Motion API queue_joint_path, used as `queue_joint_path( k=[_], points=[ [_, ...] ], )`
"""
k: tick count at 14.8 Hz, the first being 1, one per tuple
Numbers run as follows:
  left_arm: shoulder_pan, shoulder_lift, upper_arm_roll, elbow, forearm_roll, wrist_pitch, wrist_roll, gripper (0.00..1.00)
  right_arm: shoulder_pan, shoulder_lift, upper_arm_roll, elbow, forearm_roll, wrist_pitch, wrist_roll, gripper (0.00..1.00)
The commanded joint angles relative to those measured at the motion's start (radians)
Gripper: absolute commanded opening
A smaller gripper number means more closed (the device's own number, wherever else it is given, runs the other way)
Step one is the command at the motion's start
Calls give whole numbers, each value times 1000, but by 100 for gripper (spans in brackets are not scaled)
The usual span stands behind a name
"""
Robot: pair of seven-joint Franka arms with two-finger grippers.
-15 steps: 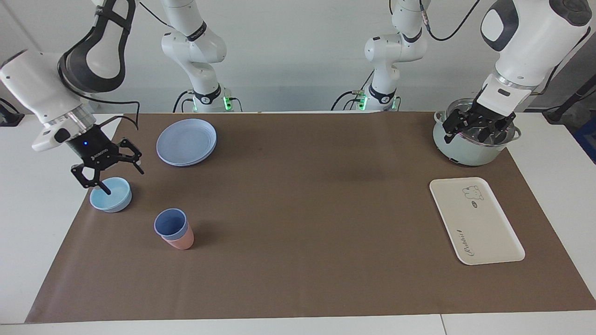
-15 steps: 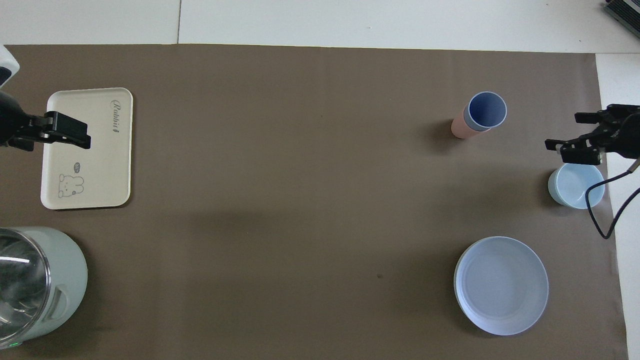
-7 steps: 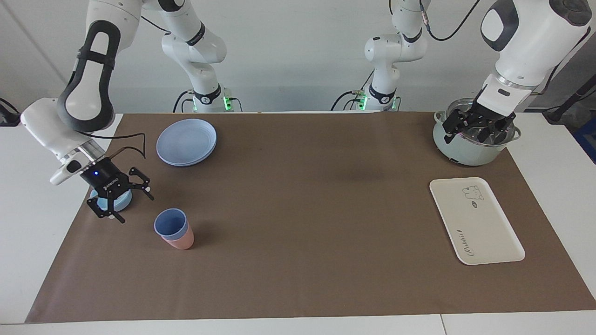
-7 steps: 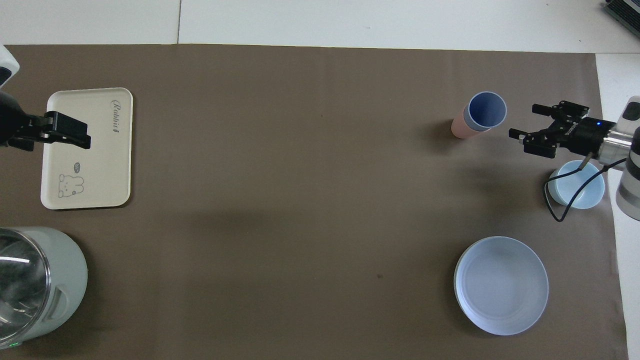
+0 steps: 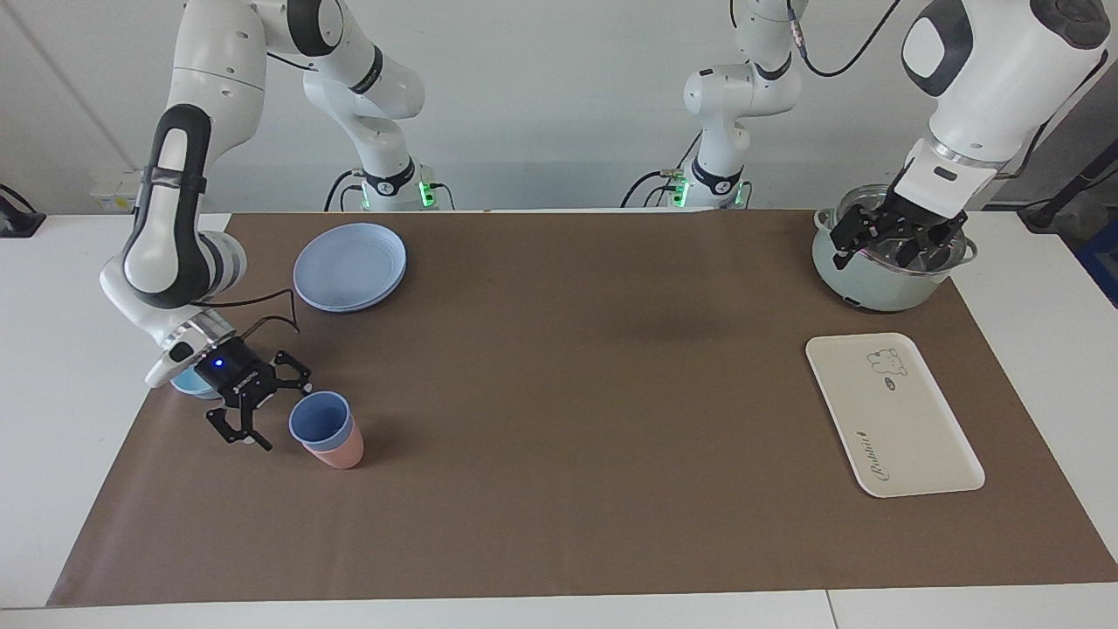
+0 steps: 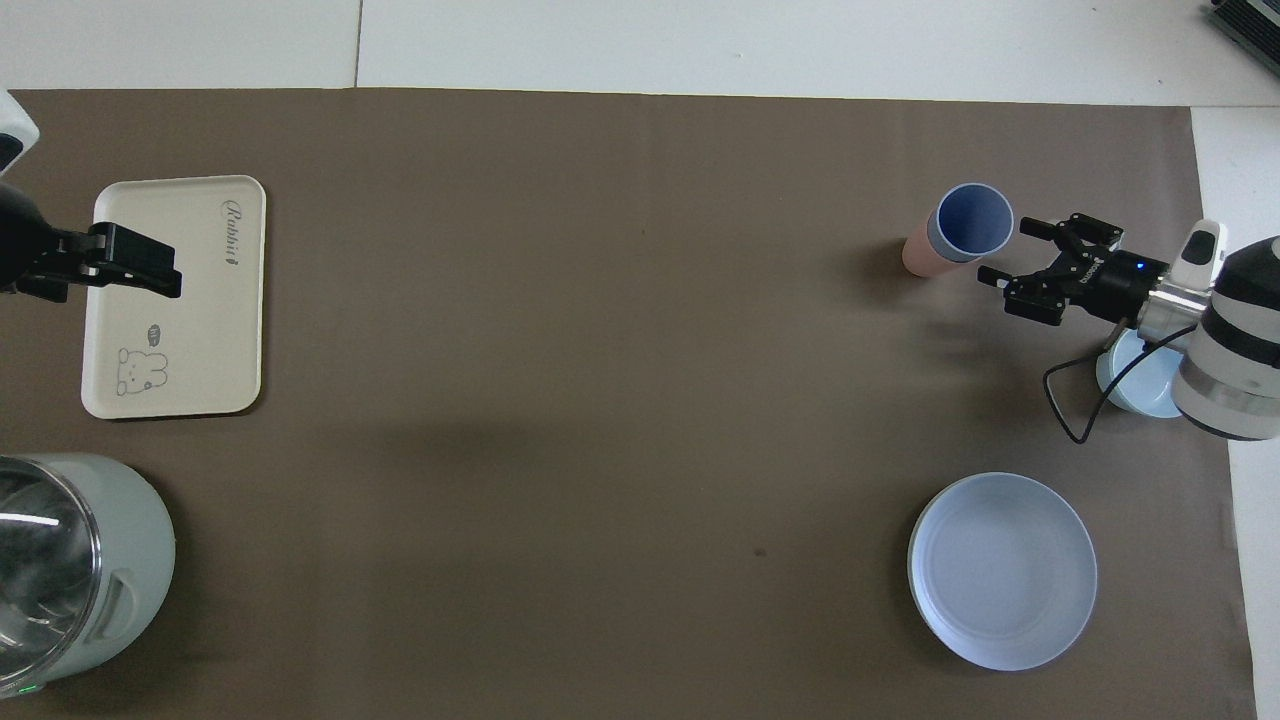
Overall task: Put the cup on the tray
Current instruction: 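Reach the right gripper to the nested pink cup and grasp it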
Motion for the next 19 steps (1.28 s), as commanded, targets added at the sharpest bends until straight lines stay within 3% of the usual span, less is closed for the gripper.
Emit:
queue_joint_path(
  k=[1,14,19],
  points=[
    [3,-27,0,-29,17,3,-4,100,13,14,2,-15,118,-10,-92,100],
    [3,-29,0,-32,17,4,-3,100,47,10,3,-60,143,-23,-186,100],
    [3,-29,0,-32,17,4,-3,100,88,13,3,-60,225,0,-224,100]
  ],
)
